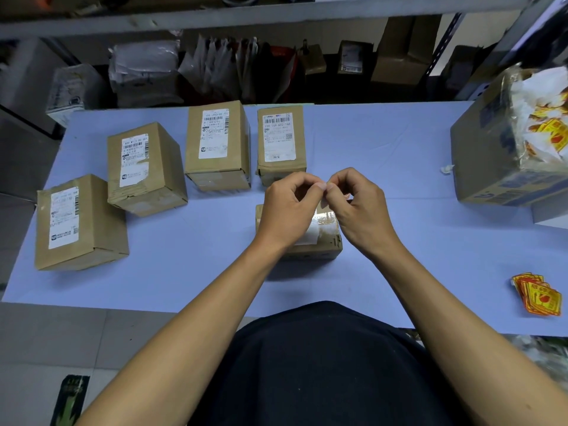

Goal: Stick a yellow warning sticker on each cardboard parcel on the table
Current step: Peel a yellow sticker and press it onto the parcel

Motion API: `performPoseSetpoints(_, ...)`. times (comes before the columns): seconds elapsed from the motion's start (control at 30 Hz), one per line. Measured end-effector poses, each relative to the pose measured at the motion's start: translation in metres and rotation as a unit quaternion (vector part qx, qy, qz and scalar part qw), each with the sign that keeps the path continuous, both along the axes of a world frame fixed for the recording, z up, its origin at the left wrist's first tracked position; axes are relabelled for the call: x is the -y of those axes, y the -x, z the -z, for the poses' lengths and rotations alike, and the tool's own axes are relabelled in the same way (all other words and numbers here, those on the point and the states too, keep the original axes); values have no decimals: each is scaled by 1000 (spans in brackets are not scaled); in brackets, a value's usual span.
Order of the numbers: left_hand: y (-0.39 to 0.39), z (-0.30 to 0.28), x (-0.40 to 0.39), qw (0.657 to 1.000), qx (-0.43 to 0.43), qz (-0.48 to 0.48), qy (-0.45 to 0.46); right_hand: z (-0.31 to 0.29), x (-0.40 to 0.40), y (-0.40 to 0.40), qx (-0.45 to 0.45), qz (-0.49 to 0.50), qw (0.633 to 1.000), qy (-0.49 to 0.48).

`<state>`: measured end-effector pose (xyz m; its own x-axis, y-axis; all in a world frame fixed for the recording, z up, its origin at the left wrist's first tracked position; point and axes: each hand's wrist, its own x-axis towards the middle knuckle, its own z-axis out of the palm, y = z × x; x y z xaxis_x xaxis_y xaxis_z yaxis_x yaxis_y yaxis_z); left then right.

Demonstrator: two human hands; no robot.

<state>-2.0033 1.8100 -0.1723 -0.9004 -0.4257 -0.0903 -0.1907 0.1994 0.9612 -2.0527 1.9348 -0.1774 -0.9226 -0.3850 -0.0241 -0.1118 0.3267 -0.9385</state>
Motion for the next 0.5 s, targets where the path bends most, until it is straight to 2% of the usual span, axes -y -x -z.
performPoseSetpoints(0.17, 2, 8, -4, 998, 28, -26, -55, 11, -6, 4, 54, 25, 998, -10)
performPoseSetpoints(0.3, 5, 15, -1, 986, 43, -86, -133, 23, -24, 16, 92, 78, 991, -65)
performPoseSetpoints(0.5, 9, 22, 4, 978, 45, -129, -156, 48, -52, 33, 138, 106, 975, -136)
